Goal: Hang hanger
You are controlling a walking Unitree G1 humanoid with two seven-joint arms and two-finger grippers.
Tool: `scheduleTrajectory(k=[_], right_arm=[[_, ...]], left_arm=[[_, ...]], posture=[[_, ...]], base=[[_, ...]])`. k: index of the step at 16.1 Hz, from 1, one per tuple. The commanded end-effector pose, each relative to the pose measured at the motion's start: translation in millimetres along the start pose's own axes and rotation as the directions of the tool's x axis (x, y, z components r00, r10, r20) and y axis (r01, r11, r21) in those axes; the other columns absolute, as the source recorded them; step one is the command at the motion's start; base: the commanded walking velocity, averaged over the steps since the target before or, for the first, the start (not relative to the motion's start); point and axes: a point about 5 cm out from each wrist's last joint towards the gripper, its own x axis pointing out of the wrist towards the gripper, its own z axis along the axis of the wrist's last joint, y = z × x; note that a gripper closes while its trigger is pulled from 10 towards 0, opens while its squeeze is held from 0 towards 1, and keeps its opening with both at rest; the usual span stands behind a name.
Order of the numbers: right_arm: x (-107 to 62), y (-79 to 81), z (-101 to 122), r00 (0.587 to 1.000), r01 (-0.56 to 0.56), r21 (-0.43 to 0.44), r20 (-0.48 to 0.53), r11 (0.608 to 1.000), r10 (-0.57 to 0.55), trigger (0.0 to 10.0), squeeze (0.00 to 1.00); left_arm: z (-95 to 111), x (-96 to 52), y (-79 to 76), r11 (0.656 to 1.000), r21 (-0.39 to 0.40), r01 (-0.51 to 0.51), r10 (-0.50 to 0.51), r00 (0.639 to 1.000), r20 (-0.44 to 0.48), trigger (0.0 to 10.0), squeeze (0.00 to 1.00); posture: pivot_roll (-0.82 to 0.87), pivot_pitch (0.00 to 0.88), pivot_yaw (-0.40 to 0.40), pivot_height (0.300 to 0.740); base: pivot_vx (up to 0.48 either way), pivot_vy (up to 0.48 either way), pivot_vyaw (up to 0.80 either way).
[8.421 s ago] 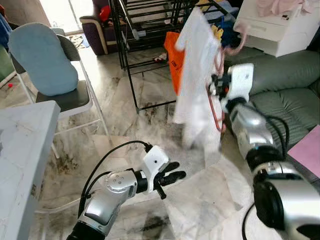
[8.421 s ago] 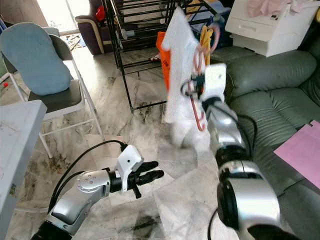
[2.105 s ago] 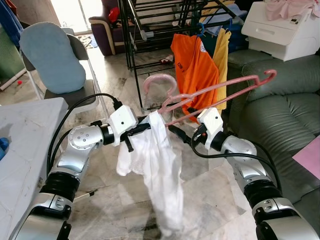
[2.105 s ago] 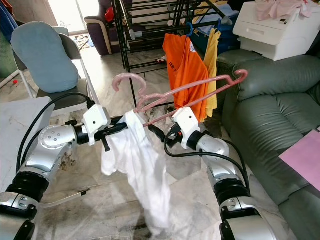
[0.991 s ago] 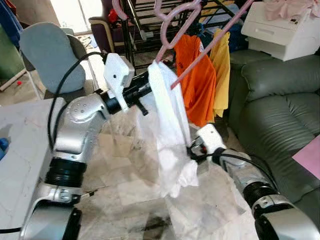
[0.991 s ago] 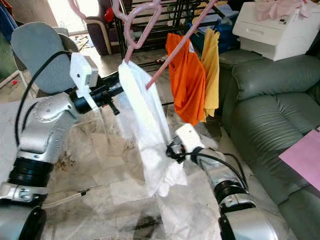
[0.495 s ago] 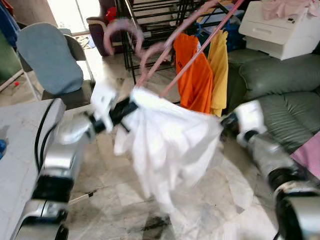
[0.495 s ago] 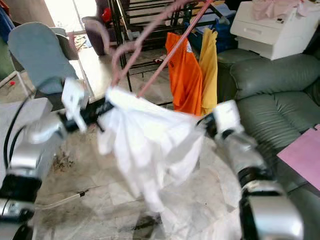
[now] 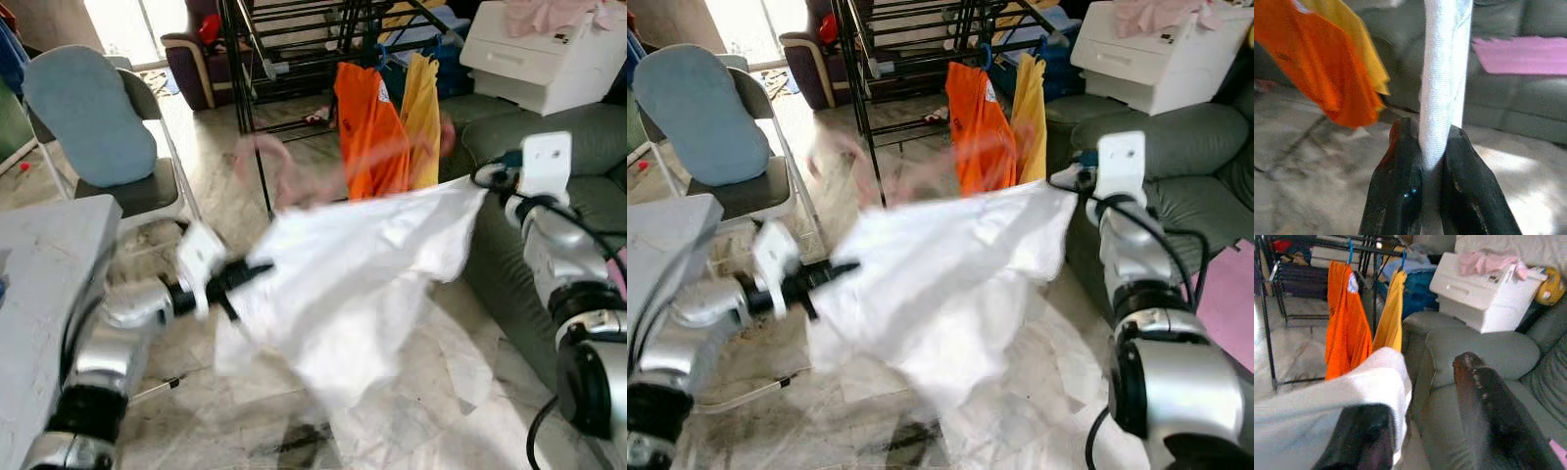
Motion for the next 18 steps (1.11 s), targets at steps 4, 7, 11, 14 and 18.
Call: scheduleTrajectory(k=[4, 7, 11, 14, 18], right_arm=[[2.7, -12.3, 12, 0.998, 0.063, 0.023, 0.028, 0.998, -0.063, 0.0, 0.00], [2.8, -7.6, 10, 0.999, 0.044, 0.027, 0.025, 0.999, -0.045, 0.0, 0.00], [2.7, 1.9, 8, 1.000, 0.003, 0.028, 0.026, 1.000, -0.004, 0.0, 0.00], [3.2, 16.1, 9, 0.997, -0.065, 0.024, 0.039, 0.998, 0.064, 0.0, 0.00], [-0.9, 60.2, 14, 0.962, -0.252, 0.053, 0.120, 0.966, 0.244, 0.0, 0.00]], left_arm=[[-13, -9.9, -7.4, 0.994, 0.042, 0.102, -0.097, 0.988, -0.117, 0.0, 0.00], [-26, -9.2, -2.3, 0.989, 0.114, 0.090, -0.065, 0.975, -0.211, 0.0, 0.00], [-41, 2.0, 8.9, 0.990, 0.130, -0.044, 0.082, 0.952, -0.296, 0.0, 0.00], [-42, 13.9, 18.0, 0.977, 0.120, -0.178, 0.207, 0.932, -0.297, 0.0, 0.00], [-46, 29.8, 23.0, 0.909, 0.025, -0.417, 0.406, 0.869, -0.283, 0.0, 0.00]], posture=[[-0.09, 0.000, 0.017, 0.740], [-0.09, 0.000, 0.023, 0.740], [-0.10, 0.000, 0.027, 0.740], [-0.10, 0.000, 0.026, 0.740], [-0.10, 0.000, 0.026, 0.740]], base=[[0.000, 0.000, 0.00], [0.000, 0.000, 0.00], [0.000, 0.000, 0.00], [0.000, 0.000, 0.00], [0.000, 0.000, 0.00]])
